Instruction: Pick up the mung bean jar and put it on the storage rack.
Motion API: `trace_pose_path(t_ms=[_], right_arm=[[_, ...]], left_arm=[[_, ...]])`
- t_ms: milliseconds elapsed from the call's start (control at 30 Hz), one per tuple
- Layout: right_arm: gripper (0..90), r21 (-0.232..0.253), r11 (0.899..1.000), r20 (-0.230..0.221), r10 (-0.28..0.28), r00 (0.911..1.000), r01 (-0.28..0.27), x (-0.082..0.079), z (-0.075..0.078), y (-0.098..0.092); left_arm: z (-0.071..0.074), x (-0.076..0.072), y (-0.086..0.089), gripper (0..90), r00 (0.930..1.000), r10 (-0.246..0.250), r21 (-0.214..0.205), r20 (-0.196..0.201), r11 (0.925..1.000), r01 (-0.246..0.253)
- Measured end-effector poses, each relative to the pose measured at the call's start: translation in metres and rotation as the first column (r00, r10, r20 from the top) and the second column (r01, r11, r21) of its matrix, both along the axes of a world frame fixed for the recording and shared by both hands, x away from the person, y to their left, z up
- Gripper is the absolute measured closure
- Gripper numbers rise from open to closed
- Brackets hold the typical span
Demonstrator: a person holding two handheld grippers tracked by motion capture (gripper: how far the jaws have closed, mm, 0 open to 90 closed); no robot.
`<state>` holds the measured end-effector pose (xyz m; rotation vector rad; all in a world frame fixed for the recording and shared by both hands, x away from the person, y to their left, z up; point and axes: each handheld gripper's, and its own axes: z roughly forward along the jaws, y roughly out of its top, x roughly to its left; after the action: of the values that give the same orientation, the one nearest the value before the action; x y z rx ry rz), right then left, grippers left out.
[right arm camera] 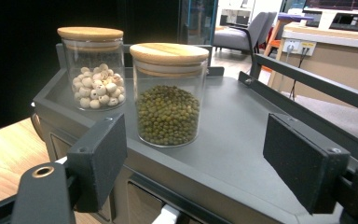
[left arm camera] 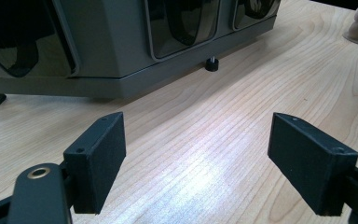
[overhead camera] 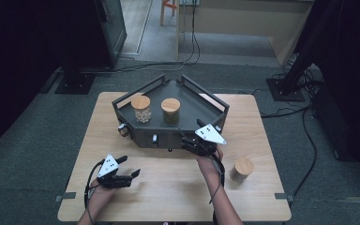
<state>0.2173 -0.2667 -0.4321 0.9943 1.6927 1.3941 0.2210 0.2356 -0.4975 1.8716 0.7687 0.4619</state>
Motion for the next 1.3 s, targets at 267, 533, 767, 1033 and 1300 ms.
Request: trace_pose_path(t_ms=[267,533,767,1033,1300], right_arm=[[21.9,-0.019,1.000,0.000,-0.002,1.0000,0.002,-0.009,-0.001,-0.009],[21.9,-0.078,0.997,0.026,-0.023,0.9994,0.024,-0.022,-0.006,-0.015],[21.8,-0.058,0.998,0.018,-0.028,0.9994,0.029,-0.029,-0.008,-0.025],[21.8,-0.056,0.998,0.012,-0.027,0.9996,0.028,-0.037,-0.013,-0.036],[21.8,-0.048,0.998,0.005,-0.031,0.9995,0.031,-0.043,-0.018,-0.043]], left_arm=[[0.000,0.000,-0.002,18.7,1.0000,-0.007,0.005,-0.001,1.0000,0.007],[0.000,0.000,-0.003,18.7,1.0000,-0.007,0.006,-0.004,1.0000,0.007],[0.000,0.001,-0.003,18.7,1.0000,-0.008,0.008,-0.006,0.9999,0.008],[0.000,0.001,-0.004,18.7,0.9999,-0.010,0.010,-0.008,0.9999,0.011],[0.000,0.001,-0.004,18.7,0.9999,-0.011,0.015,-0.010,0.9998,0.012]])
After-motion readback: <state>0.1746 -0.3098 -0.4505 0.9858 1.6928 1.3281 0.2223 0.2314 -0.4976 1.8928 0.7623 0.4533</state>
